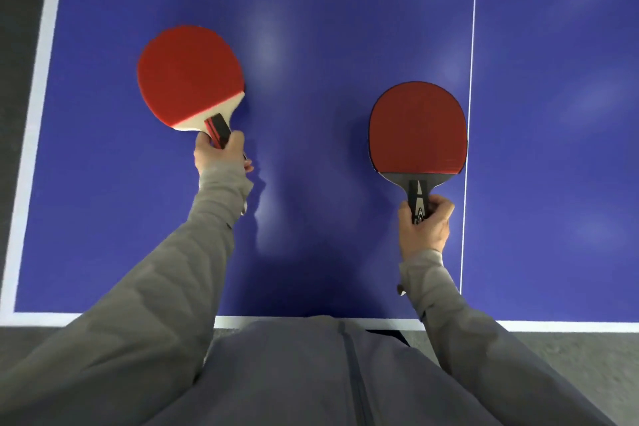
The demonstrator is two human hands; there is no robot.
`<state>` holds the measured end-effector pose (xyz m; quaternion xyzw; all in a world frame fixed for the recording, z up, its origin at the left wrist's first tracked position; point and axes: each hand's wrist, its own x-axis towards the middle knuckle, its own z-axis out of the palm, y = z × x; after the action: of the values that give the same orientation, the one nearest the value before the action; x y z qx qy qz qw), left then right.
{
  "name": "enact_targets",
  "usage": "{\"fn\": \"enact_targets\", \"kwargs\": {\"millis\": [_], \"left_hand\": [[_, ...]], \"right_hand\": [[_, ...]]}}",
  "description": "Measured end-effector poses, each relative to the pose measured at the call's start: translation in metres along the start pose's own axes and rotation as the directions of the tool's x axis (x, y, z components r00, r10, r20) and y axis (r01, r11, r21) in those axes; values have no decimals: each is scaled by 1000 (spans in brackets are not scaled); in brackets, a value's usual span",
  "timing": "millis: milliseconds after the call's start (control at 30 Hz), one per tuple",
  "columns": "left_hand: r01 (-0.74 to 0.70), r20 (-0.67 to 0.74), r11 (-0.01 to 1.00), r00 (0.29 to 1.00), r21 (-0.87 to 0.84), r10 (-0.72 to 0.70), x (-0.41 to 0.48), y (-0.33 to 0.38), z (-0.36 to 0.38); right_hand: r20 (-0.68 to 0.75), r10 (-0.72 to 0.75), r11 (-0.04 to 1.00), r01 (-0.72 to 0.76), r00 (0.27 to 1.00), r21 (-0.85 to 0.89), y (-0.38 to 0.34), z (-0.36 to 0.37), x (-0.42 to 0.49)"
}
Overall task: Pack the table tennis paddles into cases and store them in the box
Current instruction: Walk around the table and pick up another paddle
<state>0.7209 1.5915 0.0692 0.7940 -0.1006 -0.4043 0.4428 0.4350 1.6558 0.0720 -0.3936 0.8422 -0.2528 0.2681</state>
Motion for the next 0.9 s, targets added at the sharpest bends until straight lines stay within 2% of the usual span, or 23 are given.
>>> {"fn": "enact_targets", "kwargs": {"millis": [133,267,367,500,667,767,833,900], "left_hand": [[-16,82,989,997,146,4,-71,-49,1],[29,133,981,990,191,-55,-141,-102,9],[40,157,966,984,254,-82,-173,-128,17],[-2,161,959,986,285,-45,-194,-149,30],[-26,223,956,974,293,-42,-196,-160,40],[-38,318,958,946,283,-56,-191,-159,38],[9,408,972,907,237,-107,-187,-157,35],[114,477,983,862,147,-171,-184,-155,30]], "right_hand": [[4,10,999,-11,1000,41,16,-14,-1],[55,2,998,-5,998,59,38,-32,-3],[96,-30,996,21,995,89,56,-46,-8],[160,-39,995,23,986,99,75,-58,-17],[226,-71,989,39,972,143,85,-57,-35],[262,-71,988,32,962,152,77,-45,-47],[282,-64,985,16,957,170,68,-35,-56],[299,-54,983,-3,953,185,59,-25,-64]]}}
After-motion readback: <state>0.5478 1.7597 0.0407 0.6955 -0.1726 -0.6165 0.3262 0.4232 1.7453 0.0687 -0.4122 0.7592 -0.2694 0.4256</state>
